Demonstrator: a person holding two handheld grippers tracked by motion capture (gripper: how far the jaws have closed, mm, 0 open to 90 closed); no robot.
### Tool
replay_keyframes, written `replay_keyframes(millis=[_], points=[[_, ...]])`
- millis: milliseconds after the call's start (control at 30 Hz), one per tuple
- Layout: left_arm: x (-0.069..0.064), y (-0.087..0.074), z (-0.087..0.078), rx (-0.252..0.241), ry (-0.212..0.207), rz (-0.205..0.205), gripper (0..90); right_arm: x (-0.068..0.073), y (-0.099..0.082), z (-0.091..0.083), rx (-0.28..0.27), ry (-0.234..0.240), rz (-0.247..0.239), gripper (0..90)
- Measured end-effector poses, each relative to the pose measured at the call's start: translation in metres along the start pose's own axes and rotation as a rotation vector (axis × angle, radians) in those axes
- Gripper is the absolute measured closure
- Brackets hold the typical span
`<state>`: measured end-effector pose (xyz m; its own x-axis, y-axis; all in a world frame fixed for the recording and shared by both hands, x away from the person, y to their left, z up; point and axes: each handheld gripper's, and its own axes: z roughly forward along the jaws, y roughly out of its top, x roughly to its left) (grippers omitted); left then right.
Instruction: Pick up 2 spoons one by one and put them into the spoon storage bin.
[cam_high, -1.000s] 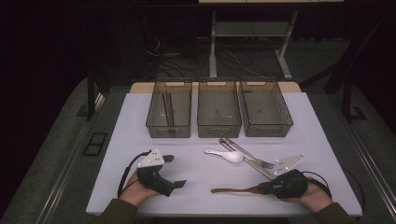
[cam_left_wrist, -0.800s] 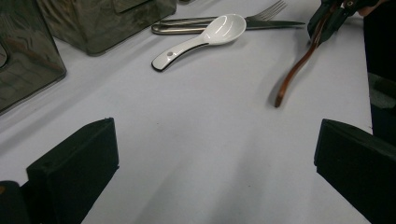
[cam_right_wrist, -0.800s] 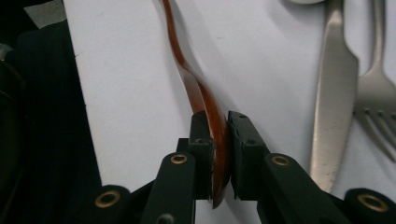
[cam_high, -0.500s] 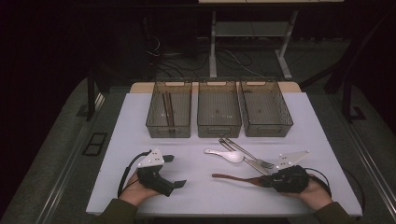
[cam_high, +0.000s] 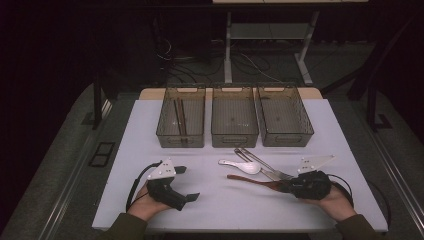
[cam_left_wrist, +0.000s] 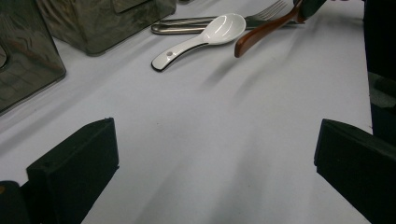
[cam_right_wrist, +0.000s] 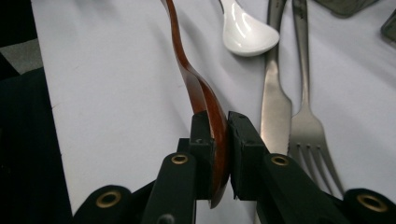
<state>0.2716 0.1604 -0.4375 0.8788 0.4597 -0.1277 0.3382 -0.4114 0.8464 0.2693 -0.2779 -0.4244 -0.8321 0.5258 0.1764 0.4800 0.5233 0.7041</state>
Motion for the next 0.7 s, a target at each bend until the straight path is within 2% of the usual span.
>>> replay_keyframes(millis=[700], points=[[0.001, 0.0, 0.001, 0.004, 0.001, -0.003, 0.0, -0.016, 0.021, -0.004, -0.067, -0.068, 0.035, 80.9]])
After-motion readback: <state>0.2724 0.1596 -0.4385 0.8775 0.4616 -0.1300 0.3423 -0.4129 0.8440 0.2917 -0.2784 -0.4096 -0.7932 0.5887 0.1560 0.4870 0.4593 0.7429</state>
